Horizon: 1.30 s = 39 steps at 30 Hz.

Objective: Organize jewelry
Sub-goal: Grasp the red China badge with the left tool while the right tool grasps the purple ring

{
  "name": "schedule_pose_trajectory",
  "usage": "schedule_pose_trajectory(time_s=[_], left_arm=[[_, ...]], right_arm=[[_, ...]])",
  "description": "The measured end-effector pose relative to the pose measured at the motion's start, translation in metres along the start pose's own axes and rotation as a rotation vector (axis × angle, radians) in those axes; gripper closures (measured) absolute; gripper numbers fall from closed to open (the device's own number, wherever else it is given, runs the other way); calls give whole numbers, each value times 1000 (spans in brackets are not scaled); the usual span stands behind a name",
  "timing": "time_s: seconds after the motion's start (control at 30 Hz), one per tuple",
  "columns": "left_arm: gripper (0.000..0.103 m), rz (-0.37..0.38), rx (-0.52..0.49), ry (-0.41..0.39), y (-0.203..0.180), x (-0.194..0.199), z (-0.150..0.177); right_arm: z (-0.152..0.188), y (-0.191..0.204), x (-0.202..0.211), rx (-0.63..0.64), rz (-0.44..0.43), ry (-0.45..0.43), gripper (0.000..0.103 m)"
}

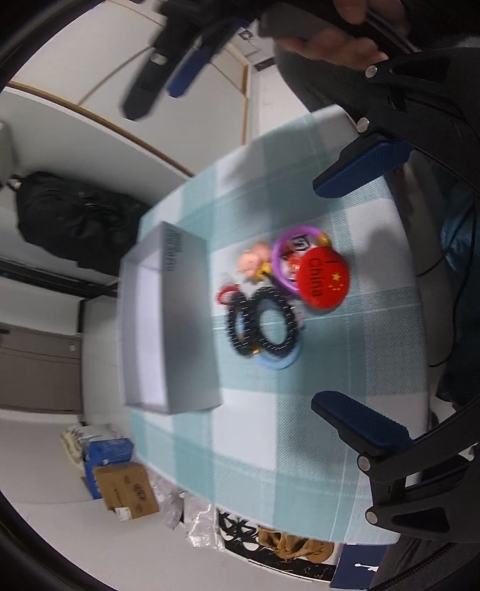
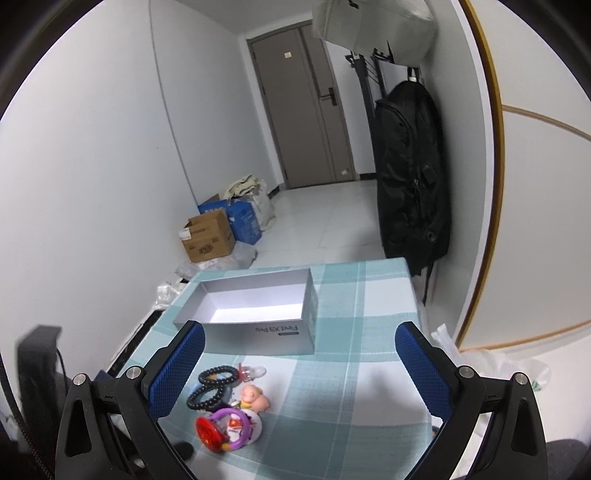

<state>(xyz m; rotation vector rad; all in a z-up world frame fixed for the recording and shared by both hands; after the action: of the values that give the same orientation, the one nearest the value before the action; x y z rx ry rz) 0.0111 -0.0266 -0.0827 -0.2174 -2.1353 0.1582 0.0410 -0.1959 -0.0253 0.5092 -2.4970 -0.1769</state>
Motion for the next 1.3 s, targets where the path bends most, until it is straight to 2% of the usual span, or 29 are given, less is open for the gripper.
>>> schedule_pose_trajectory(time_s=[0.07, 0.2, 0.27, 0.4, 0.5, 0.57, 0.63, 0.67, 0.77, 1.1, 1.3], left_arm=[[8, 8, 9, 34, 0, -6, 0], [12, 38, 39, 70, 3, -14, 3], [23, 56, 54, 94, 3, -20, 3], [27, 80, 94, 133, 6, -28, 5], [32, 81, 103, 130, 7, -29, 4], [41, 72, 110, 128, 8, -30, 5], [46, 70, 115, 127, 8, -31, 5], [52, 72, 115, 129, 8, -30, 5], [63, 110, 121, 136, 8, -30, 6], [66, 100, 121, 146, 9, -28, 4], [66, 132, 129, 123, 9, -19, 1]], right_arm=[[0, -1, -2, -4, -9, 8, 0], [-1, -3, -3, 0, -17, 15, 0], [-1, -5, -4, -7, -21, 19, 0], [-1, -10, -5, -34, -28, 28, 0], [-2, -12, -4, -46, -36, 26, 0], [-2, -12, -4, -46, -38, 24, 0], [-2, -11, -4, -44, -40, 24, 0], [-2, -11, -4, -43, -40, 24, 0], [-1, -10, -3, -38, -41, 24, 0], [0, -11, -5, -42, -32, 30, 0], [2, -9, -7, -35, -29, 45, 0]])
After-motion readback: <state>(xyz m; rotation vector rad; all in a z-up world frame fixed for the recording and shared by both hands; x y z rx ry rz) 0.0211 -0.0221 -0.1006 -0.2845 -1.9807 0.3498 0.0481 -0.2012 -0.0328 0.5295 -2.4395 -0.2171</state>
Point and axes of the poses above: each gripper's, at about its wrist camera, not at the fingertips, and x roughly against the way its jaws point, y to its left, z to its underside, the point moved 2 cm from there along -x, roughly the way its jaws point, and after that the axes turned 1 degree about -z, right-handed, at the moved point
